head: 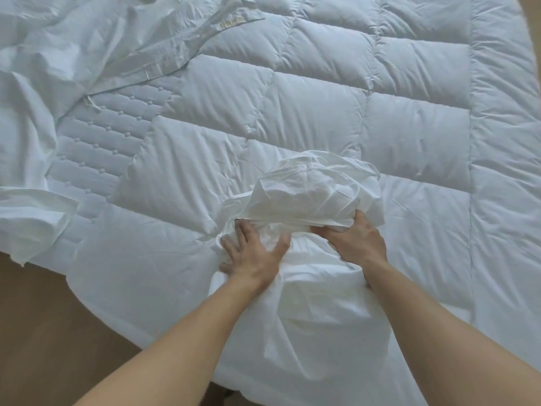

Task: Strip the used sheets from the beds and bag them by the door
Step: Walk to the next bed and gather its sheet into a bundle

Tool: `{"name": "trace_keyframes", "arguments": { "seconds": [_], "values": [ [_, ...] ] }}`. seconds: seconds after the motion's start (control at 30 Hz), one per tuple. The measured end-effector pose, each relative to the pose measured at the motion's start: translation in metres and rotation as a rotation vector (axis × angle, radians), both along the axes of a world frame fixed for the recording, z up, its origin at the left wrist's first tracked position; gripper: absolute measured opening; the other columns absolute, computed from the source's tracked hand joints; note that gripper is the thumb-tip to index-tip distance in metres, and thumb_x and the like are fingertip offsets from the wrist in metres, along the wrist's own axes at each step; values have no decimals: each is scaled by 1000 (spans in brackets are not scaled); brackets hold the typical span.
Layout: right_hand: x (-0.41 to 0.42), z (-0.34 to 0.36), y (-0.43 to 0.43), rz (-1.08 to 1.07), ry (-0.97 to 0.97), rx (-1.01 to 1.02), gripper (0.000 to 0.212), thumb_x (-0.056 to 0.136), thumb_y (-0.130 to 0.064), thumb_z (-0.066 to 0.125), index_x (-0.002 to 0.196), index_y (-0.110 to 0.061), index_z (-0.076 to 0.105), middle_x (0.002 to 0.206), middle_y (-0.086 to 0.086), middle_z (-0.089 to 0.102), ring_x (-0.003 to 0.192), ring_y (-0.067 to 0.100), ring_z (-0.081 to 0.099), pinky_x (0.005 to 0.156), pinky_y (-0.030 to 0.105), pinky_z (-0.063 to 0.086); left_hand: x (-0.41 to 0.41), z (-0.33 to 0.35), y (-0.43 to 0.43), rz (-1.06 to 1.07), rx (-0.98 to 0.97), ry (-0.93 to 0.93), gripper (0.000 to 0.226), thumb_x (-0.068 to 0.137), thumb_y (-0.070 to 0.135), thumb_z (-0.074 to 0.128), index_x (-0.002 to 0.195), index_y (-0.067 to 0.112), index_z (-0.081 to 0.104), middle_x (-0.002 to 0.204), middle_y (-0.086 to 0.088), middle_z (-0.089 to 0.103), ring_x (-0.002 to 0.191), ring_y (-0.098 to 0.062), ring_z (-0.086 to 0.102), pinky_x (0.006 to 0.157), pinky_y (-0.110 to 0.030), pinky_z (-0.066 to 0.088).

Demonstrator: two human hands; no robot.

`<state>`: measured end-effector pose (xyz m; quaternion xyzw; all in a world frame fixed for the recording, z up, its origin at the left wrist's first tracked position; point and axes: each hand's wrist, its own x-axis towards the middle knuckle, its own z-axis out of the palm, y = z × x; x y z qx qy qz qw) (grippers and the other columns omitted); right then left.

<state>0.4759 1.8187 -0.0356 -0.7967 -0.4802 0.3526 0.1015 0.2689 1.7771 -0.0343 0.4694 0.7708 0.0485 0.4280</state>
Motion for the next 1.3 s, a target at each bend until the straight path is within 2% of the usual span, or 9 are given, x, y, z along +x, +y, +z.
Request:
{"name": "trace_keyframes", "arguments": {
  "seconds": [0.13, 0.37, 0.53, 0.63, 0.73, 0.83, 1.0, 1.17, 1.3],
  "values": [
    [1, 3, -9, -27, 40, 21, 102, 40, -93, 65, 119, -32, 51, 100, -10, 64, 103, 23, 63, 77, 36, 44, 22, -11, -19, 79, 66, 104, 123, 68, 91, 38, 153, 26, -23, 158, 18, -31, 146, -32, -27, 107, -73, 11],
    [-8, 16, -23, -173, 566, 124, 49, 51, -58, 87, 85, -25, 75, 80, -11, 75, 75, 8, 72, 60, 20, 51, -13, -20, 1, 389, 88, -256, 128, 52, 95, 38, 158, 32, 3, 155, -1, 14, 140, -24, 31, 112, -36, 25],
    [-20, 45, -19, -152, 842, 193, 17, 65, -36, 85, 78, -27, 80, 83, 1, 77, 74, 15, 74, 60, 23, 54, -24, -18, 20, 523, 49, -733, 117, 51, 89, 67, 149, 31, 41, 145, 1, 52, 127, -22, 54, 112, -42, 37],
    [-24, 68, -3, -84, 895, 313, 7, 69, -30, 84, 71, -25, 80, 76, -1, 76, 69, 13, 73, 58, 24, 55, -15, 10, 45, 457, 249, -743, 97, 59, 82, 64, 138, 27, 55, 125, 6, 68, 109, -10, 65, 93, -29, 51],
    [-22, 94, 19, -44, 857, 542, 13, 63, -43, 80, 63, -31, 77, 67, -11, 73, 63, 3, 69, 55, 17, 52, -4, 55, 83, 413, 506, -760, 66, 68, 76, 61, 116, 31, 67, 101, 14, 74, 89, -1, 69, 66, -12, 51],
    [-17, 91, 28, -100, 745, 638, 22, 61, -54, 77, 66, -32, 76, 68, -12, 73, 65, 3, 69, 58, 20, 52, 3, 79, 102, 381, 653, -712, 44, 71, 69, 63, 93, 31, 68, 86, 14, 74, 77, 0, 68, 62, -11, 49],
    [-15, 26, -13, -238, 563, 255, 69, 52, -87, 64, 73, -22, 75, 70, -6, 73, 70, 14, 71, 65, 33, 52, 1, 25, 57, 466, 460, -553, 55, 60, 75, 62, 83, 26, 73, 79, 12, 74, 80, -8, 69, 76, -32, 53],
    [-29, -3, -51, -252, 362, -44, 75, 57, -92, 51, 59, -19, 70, 62, -2, 68, 70, 19, 67, 73, 40, 52, -13, -11, 18, 455, 349, -438, 53, 63, 74, 60, 67, 23, 70, 71, 6, 72, 74, -15, 68, 75, -42, 54],
    [-39, 9, -40, -206, 8, -27, 66, 78, -80, 45, 60, -18, 58, 70, -2, 62, 81, 24, 59, 89, 45, 43, -14, -9, 29, 386, 323, -324, 48, 69, 72, 55, 63, 26, 66, 71, 4, 69, 80, -23, 66, 75, -39, 52]
  ]
}}
